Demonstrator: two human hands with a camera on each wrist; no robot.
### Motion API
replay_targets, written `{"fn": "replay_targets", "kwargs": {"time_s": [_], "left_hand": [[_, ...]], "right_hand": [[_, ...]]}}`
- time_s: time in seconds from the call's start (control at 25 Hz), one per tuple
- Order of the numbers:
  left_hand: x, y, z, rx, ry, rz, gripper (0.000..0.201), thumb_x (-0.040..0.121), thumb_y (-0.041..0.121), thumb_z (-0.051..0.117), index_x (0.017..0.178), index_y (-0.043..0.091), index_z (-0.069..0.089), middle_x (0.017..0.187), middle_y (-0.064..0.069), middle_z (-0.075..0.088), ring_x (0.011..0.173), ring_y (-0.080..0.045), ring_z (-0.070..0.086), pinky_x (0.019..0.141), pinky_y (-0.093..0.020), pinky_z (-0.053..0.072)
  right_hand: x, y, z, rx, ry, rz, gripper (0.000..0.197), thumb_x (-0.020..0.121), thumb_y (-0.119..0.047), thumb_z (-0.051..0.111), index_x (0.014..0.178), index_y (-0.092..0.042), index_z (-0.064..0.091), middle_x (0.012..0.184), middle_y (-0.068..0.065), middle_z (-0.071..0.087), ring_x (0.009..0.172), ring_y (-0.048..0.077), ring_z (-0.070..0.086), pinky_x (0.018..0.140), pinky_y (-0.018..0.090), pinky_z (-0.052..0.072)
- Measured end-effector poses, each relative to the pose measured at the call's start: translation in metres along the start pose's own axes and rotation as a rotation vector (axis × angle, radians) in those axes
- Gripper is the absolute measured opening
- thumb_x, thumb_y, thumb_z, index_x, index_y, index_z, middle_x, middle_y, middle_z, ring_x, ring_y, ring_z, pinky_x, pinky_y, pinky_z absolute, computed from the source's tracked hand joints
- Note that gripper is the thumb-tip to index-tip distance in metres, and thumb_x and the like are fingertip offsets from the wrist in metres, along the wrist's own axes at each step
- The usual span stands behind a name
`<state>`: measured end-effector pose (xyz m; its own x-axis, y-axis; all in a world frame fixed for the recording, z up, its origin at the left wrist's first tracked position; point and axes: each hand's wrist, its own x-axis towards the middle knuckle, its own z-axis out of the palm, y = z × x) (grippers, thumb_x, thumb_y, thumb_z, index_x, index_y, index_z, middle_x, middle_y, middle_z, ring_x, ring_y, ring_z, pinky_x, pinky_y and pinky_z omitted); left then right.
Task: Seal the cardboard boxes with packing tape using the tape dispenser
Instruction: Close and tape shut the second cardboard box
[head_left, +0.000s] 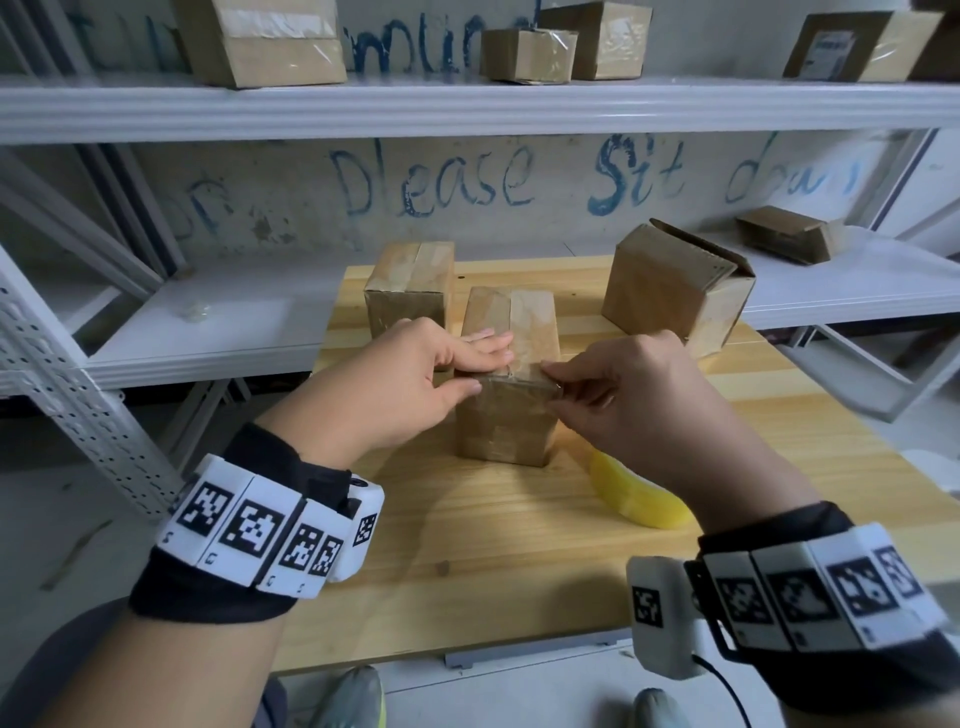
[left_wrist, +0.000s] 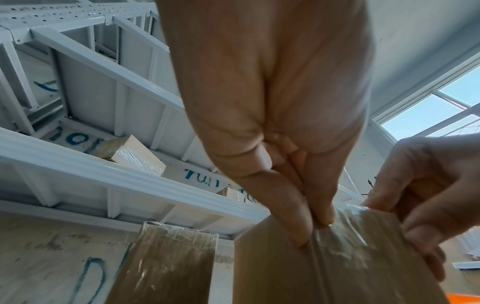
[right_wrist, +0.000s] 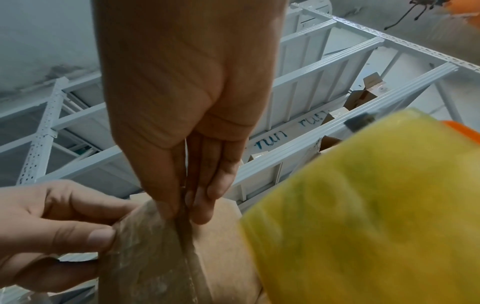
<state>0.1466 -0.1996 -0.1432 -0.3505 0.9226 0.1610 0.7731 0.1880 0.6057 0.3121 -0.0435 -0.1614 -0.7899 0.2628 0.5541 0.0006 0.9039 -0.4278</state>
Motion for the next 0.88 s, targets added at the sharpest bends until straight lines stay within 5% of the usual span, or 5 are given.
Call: {"fn": "replay_targets", "kwargs": {"time_s": [0.28,0.52,0.64,0.88], "left_hand": [[0.001,0.001,0.002,0.061,-0.012,-0.009,0.051,0.093,0.0,0.064,0.136,0.027,0.061,0.145,0.027,0.047,0.128,0.029,0.028,0.106,0.006,0.009],[0.002,0.005,0.002,0.123,0.031,-0.002,0.051,0.086,0.004,0.075,0.132,0.025,0.063,0.143,0.023,0.051,0.131,0.019,0.037,0.121,-0.017,0.02],[0.005,0.007,0.001,0.11,0.034,-0.001,0.046,0.087,0.0,0.073,0.126,0.024,0.068,0.14,0.022,0.055,0.128,0.02,0.038,0.113,-0.004,0.019],[0.003,0.006,0.001,0.061,0.016,0.035,0.043,0.088,0.002,0.072,0.122,0.028,0.07,0.138,0.021,0.056,0.123,0.026,0.038,0.1,0.009,0.015]], "right_hand": [[0.005,-0.008,0.006,-0.119,0.04,0.043,0.014,0.082,-0.022,0.077,0.077,-0.01,0.08,0.063,0.003,0.071,0.057,0.018,0.064,0.058,0.035,0.053],[0.002,-0.014,0.008,-0.235,-0.001,0.059,0.028,0.087,-0.021,0.069,0.062,-0.01,0.069,0.051,0.001,0.056,0.05,0.018,0.052,0.05,0.031,0.046],[0.001,-0.017,0.007,-0.208,-0.04,0.064,0.014,0.078,-0.022,0.074,0.072,-0.012,0.067,0.06,0.0,0.059,0.058,0.022,0.056,0.056,0.037,0.05],[0.005,-0.022,0.007,-0.273,-0.027,0.079,0.032,0.068,-0.027,0.087,0.063,-0.012,0.059,0.056,0.0,0.053,0.054,0.026,0.05,0.052,0.034,0.046]]}}
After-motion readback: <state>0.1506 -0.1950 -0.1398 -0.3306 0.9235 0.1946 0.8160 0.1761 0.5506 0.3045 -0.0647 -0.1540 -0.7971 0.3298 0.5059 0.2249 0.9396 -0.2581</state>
